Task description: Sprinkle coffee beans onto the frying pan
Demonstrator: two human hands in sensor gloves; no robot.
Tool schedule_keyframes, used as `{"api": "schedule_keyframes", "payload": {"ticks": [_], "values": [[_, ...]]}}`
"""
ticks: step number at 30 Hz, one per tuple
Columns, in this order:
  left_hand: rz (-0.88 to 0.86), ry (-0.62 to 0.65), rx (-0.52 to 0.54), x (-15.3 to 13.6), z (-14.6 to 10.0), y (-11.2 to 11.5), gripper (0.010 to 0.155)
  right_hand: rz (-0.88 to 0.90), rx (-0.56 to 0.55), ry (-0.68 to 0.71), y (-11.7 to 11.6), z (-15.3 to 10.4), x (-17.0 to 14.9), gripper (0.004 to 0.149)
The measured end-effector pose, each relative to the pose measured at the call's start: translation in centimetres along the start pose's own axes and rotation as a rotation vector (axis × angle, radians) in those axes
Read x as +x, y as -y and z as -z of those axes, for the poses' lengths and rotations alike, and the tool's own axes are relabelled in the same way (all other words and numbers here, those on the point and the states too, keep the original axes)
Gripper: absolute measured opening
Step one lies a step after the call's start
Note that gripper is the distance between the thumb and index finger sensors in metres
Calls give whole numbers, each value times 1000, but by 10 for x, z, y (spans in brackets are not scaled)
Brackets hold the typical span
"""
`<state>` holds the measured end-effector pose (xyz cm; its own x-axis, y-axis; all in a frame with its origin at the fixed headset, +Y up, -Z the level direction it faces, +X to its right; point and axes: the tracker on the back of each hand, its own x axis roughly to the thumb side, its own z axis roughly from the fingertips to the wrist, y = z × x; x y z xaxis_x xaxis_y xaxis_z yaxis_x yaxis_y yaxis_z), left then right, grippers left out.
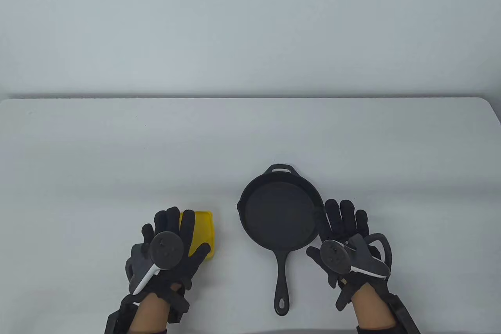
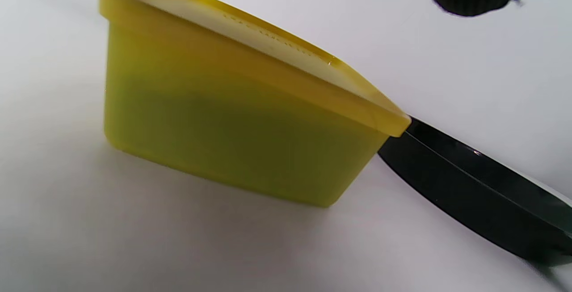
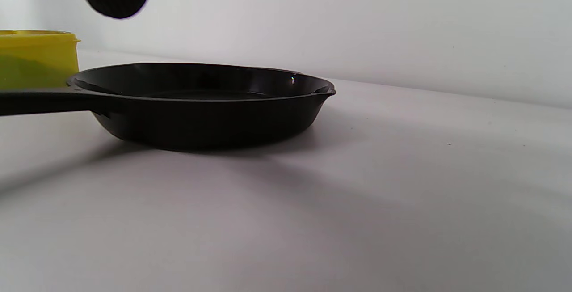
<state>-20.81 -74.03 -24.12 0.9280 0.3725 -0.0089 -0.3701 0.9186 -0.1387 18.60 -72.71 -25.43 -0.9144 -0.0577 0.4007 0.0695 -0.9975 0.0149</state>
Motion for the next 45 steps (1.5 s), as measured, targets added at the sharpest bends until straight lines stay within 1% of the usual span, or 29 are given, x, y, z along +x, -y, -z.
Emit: {"api": "schedule_keyframes", "payload": {"ticks": [4, 12, 15, 17, 20, 21, 22, 24, 26, 27, 29, 32, 34, 36, 37, 39, 42, 45], "values": [[19, 5, -12, 3, 0, 3, 84, 19, 48, -8, -5, 2, -2, 89], [34, 7, -3, 3, -2, 4, 84, 25, 50, -12, -5, 0, -3, 89], [84, -22, 54, 5, -2, 3, 84, 28, 48, -9, -6, 1, -3, 90], [116, -28, 59, 7, -1, 4, 85, 36, 49, -10, -6, 2, -3, 90], [169, 9, 31, 12, 3, 3, 89, 53, 57, -1, -7, 2, -2, 90], [172, 29, 19, 14, 4, 2, 87, 55, 60, 3, -8, 3, -1, 89], [182, 91, -33, 18, 8, 2, 85, 64, 77, 20, -10, 4, 1, 90], [267, 128, -97, 24, 14, 0, 88, 81, 105, 47, -11, 5, 3, 89], [341, 175, -176, 29, 25, 0, 94, 90, 91, 64, -9, 4, 5, 89], [394, 192, -240, 31, 33, 1, 98, 92, 78, 70, -8, 4, 5, 89], [469, 168, -329, 33, 46, 1, 105, 95, 71, 75, -6, 3, 5, 89], [525, 161, -416, 38, 60, 8, 105, 124, 70, 93, -5, 3, 6, 89], [589, 158, -435, 39, 63, 18, 104, 130, 79, 108, -6, 3, 7, 89], [625, 150, -414, 39, 65, 23, 104, 131, 74, 120, -5, 3, 9, 89], [588, 162, -400, 38, 67, 23, 103, 137, 68, 125, -5, 4, 10, 89], [549, 184, -414, 34, 69, 25, 102, 147, 71, 135, -6, 4, 12, 89], [501, 232, -385, 30, 71, 26, 100, 162, 114, 154, -8, 6, 14, 88], [437, 242, -365, 27, 73, 24, 98, 179, 129, 160, -10, 7, 14, 88]]}}
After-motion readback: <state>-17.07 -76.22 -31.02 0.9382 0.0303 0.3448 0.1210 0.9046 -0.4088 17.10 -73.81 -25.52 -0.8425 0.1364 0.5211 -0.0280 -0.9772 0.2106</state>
